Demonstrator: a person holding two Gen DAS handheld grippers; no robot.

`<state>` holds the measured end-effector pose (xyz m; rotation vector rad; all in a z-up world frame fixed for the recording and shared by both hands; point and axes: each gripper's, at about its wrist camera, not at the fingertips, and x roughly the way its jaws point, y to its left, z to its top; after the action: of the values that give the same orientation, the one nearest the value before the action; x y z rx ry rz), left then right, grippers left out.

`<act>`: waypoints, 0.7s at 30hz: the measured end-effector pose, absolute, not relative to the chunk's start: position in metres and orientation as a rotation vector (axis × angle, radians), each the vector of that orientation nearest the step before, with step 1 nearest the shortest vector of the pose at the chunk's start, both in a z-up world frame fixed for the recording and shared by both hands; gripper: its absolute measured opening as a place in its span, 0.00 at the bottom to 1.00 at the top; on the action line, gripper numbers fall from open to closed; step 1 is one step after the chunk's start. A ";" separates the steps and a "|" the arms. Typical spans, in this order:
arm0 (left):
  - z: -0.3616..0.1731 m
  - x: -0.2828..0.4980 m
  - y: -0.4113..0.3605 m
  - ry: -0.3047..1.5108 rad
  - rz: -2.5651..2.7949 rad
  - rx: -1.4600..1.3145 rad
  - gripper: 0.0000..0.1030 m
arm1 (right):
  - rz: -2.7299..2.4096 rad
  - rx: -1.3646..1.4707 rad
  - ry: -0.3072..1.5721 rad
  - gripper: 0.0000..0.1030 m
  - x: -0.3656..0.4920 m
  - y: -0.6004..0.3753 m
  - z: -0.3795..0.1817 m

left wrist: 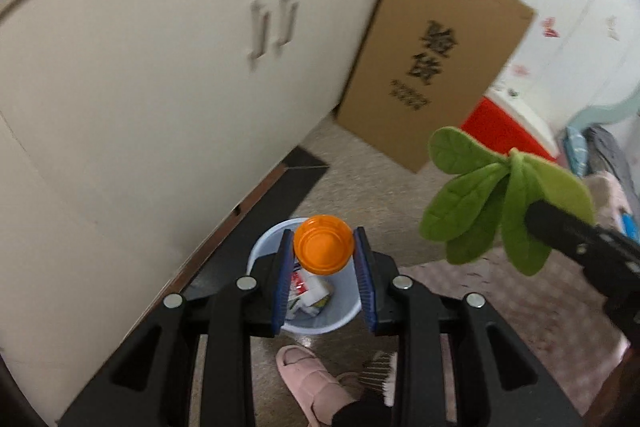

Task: Collect trash
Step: 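Carry the cap and leaf toy to the wastebasket and open both grippers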

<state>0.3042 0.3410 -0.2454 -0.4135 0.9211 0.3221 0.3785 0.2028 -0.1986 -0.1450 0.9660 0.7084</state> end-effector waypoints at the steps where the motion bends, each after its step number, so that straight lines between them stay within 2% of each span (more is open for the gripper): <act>1: -0.253 0.308 0.347 0.935 0.338 -0.410 0.28 | 0.707 -0.155 0.980 0.14 0.382 0.209 -0.210; 2: -0.260 0.310 0.352 0.947 0.349 -0.412 0.28 | 0.697 -0.161 0.994 0.32 0.387 0.214 -0.223; 3: -0.266 0.313 0.356 0.956 0.359 -0.414 0.28 | 0.689 -0.160 1.006 0.58 0.391 0.216 -0.232; 4: -0.273 0.315 0.360 0.971 0.368 -0.413 0.28 | 0.676 -0.153 1.013 0.61 0.393 0.216 -0.240; 11: -0.301 0.324 0.360 1.024 0.377 -0.404 0.28 | 0.553 -0.130 1.032 0.62 0.391 0.198 -0.280; 21: -0.309 0.330 0.340 1.040 0.340 -0.378 0.28 | 0.472 -0.152 0.983 0.65 0.387 0.179 -0.282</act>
<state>0.3304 0.3401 -0.3092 -0.3776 1.0404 0.3403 0.3867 0.1787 -0.2824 -0.1522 0.9829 0.4723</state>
